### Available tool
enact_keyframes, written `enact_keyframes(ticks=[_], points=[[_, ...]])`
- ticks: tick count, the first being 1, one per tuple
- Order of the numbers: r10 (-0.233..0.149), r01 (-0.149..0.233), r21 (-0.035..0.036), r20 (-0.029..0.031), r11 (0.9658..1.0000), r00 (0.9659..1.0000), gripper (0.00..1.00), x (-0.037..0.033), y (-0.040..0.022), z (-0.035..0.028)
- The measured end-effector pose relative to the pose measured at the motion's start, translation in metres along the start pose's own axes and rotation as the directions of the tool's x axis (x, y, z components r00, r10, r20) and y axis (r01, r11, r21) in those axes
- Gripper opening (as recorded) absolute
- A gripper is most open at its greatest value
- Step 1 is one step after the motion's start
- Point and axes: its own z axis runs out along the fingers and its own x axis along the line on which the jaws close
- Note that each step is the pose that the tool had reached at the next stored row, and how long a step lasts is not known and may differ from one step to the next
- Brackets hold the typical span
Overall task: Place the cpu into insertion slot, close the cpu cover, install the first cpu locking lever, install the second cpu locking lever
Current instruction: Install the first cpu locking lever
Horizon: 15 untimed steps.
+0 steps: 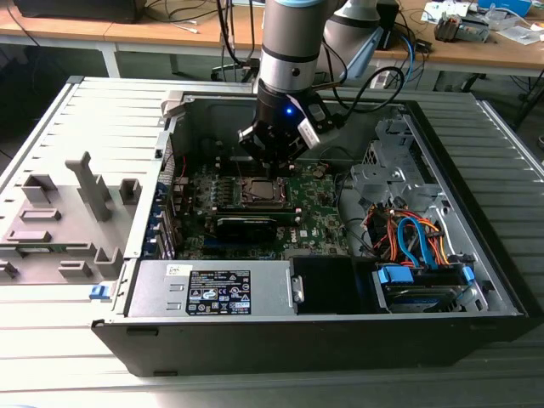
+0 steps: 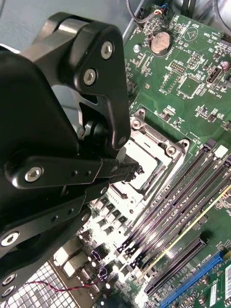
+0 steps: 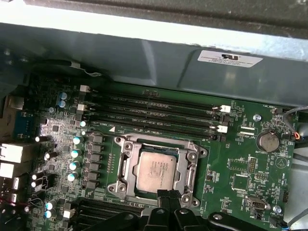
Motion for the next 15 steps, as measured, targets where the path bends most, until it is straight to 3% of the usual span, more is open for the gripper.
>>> enact_keyframes(ticks=[15], points=[[-0.035, 0.035, 0.0015, 0.0006, 0.9994, 0.9994, 0.11, 0.0, 0.0, 0.0001]])
